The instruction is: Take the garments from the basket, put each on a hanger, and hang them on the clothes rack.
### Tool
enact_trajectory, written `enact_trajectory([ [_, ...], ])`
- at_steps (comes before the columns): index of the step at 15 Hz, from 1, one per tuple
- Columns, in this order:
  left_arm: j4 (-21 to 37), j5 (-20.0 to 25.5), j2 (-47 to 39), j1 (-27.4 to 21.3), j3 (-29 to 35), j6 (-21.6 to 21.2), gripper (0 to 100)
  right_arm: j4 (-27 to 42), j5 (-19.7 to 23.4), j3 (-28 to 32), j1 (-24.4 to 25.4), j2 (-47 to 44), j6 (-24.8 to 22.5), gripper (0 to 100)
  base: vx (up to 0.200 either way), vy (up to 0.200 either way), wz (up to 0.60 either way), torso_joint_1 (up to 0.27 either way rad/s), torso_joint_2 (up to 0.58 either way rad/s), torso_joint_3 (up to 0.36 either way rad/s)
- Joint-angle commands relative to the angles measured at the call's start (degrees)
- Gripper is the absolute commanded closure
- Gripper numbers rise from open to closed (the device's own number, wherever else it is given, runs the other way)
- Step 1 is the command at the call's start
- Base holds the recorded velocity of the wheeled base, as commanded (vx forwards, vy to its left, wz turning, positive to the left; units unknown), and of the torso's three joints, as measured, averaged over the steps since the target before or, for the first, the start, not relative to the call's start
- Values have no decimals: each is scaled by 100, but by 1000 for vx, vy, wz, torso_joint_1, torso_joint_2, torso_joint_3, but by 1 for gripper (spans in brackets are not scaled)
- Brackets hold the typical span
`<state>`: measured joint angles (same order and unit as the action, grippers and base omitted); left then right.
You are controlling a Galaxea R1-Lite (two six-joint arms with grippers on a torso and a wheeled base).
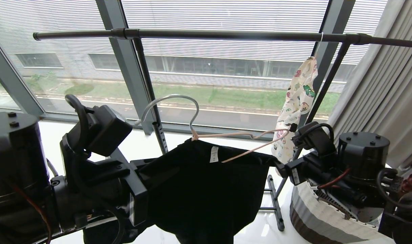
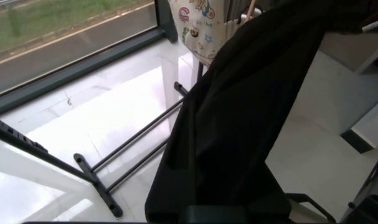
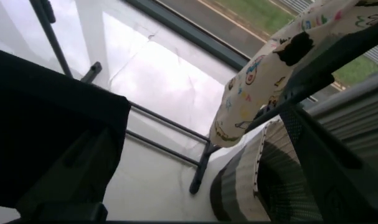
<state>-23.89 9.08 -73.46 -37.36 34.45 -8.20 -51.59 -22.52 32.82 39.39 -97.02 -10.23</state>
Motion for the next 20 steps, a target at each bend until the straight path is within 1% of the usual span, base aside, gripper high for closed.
enact_trajectory([
  [1,-1,-3,157,1,-246,-23,100,0,10,5,-247,254,-58,0,0,0,0,0,0,0],
  [2,8,6,209,1,-395,-76,100,0,37,14,-406,342,-111,0,0,0,0,0,0,0],
  [4,8,6,165,1,-553,-243,100,0,54,23,-537,448,-129,0,0,0,0,0,0,0],
  [7,8,-12,-186,1,-703,-551,100,9,186,23,-546,615,-164,0,0,0,0,0,0,0],
  [9,-10,-161,-485,1,-624,-577,100,9,265,23,-546,729,-243,0,0,0,0,0,0,0],
  [10,-19,-442,-731,1,-483,-577,100,9,274,23,-546,861,-313,0,0,0,0,0,0,0],
  [12,-116,-697,-1048,27,-202,-568,100,70,274,-3,-493,1080,-401,0,0,0,0,0,0,0],
  [14,-406,-812,-1232,45,-17,-542,100,369,309,-21,-221,1335,-427,0,0,0,0,0,0,0],
  [15,-520,-812,-1258,45,53,-533,100,738,555,-12,-36,1529,-427,0,0,0,0,0,0,0],
  [16,-581,-803,-1258,45,71,-524,100,923,845,5,78,1634,-427,0,0,0,0,0,0,0],
  [17,-669,-776,-1241,36,79,-516,100,1186,1390,41,280,1792,-507,0,0,0,0,0,0,0],
  [18,-696,-768,-1223,27,71,-516,100,1266,1443,58,306,1801,-682,0,0,0,0,0,0,0],
  [19,-713,-759,-1188,27,79,-507,100,1283,1557,67,315,1801,-964,0,0,0,0,0,0,0],
  [20,-766,-759,-1188,19,71,-507,100,1301,1680,93,324,1801,-1043,0,0,0,0,0,0,0],
])
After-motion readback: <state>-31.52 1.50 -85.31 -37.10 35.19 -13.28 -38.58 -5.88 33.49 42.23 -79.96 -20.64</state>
